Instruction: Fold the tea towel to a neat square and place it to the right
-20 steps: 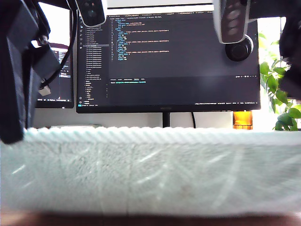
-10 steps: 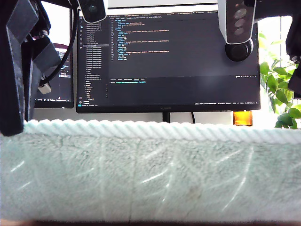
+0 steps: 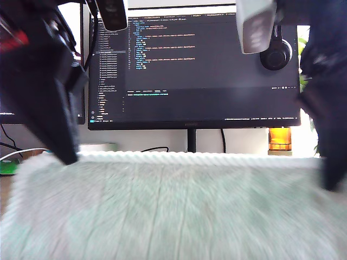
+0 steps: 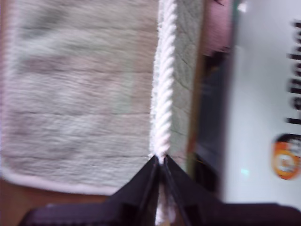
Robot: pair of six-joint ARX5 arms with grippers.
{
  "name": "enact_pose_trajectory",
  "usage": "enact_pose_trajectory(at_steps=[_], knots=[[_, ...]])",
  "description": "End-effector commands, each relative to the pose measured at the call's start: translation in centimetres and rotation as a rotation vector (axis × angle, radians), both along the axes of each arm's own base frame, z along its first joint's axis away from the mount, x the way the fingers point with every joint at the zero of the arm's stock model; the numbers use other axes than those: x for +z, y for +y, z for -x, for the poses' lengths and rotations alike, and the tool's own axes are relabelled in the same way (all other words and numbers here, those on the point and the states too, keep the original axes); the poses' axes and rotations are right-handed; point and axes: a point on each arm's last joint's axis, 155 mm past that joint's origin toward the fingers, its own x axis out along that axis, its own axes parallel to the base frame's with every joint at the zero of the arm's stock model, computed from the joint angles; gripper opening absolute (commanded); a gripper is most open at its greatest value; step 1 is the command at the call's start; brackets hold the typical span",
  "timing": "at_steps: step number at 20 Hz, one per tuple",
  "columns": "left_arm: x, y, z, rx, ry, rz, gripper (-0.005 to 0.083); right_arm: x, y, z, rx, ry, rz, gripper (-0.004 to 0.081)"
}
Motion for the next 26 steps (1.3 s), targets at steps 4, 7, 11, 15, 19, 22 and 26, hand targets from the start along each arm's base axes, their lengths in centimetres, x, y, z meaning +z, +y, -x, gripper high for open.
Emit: enact_pose_trajectory(at_steps=[4,7,11,15,19,22,26], knots=[[0.6,0.5,-3.4,0.03,-0.095,0.041,-0.0024,-0.8,-0.1,-2.6,-0.027,-0.051,-0.011,-0.0013],[0.9,0.5,-5.2,0.064,-0.134,0.071,-0.0024,-1.3,0.7,-3.8,-0.023,-0.074,-0.024,-0.0013],[0.1,0.7,-5.0,0.067,-0.105,0.051,-0.0024,-1.4,1.2,-5.1,-0.028,-0.092,-0.013,-0.0013],[-1.4,0.7,-5.7,0.077,-0.08,0.03,-0.0024,-1.2,1.4,-6.4,-0.019,-0.121,-0.013,-0.0013],[-2.3,0.8,-6.9,0.085,-0.088,0.025,-0.0024,-2.2,1.3,-6.8,-0.029,-0.101,0.0,-0.0013],[-2.6,1.1,-7.4,0.103,-0.083,0.025,-0.0024,-2.6,1.7,-7.5,-0.029,-0.115,-0.012,-0.0013],[-2.4,1.3,-8.5,0.126,-0.106,0.045,-0.0024,-2.7,1.8,-8.3,-0.043,-0.134,-0.023,-0.0013]])
